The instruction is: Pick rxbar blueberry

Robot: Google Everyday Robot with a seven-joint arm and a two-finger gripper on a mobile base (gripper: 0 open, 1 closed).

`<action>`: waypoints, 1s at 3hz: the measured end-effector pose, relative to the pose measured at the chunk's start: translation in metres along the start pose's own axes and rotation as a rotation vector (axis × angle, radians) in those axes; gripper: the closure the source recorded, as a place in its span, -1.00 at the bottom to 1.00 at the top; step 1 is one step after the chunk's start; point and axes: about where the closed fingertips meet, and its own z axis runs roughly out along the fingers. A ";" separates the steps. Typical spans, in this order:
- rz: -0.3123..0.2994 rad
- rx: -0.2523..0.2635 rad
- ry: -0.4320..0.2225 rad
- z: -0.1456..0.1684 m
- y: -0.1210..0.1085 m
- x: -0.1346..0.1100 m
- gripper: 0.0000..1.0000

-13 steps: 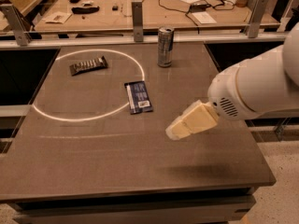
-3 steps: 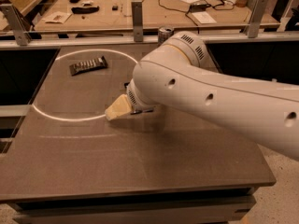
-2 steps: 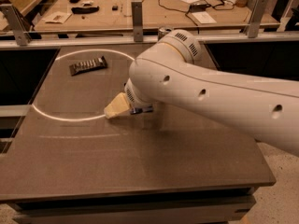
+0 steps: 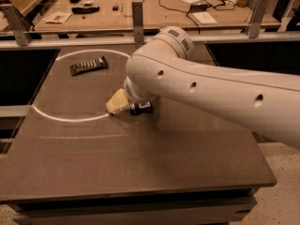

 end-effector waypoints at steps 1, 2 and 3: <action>0.000 0.000 0.000 -0.004 0.000 -0.003 0.25; 0.000 0.000 0.000 -0.011 -0.001 -0.008 0.73; 0.000 0.000 0.000 -0.013 -0.001 -0.009 1.00</action>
Offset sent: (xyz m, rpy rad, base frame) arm 0.0156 -0.0014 0.0050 0.0256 -0.0523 0.0354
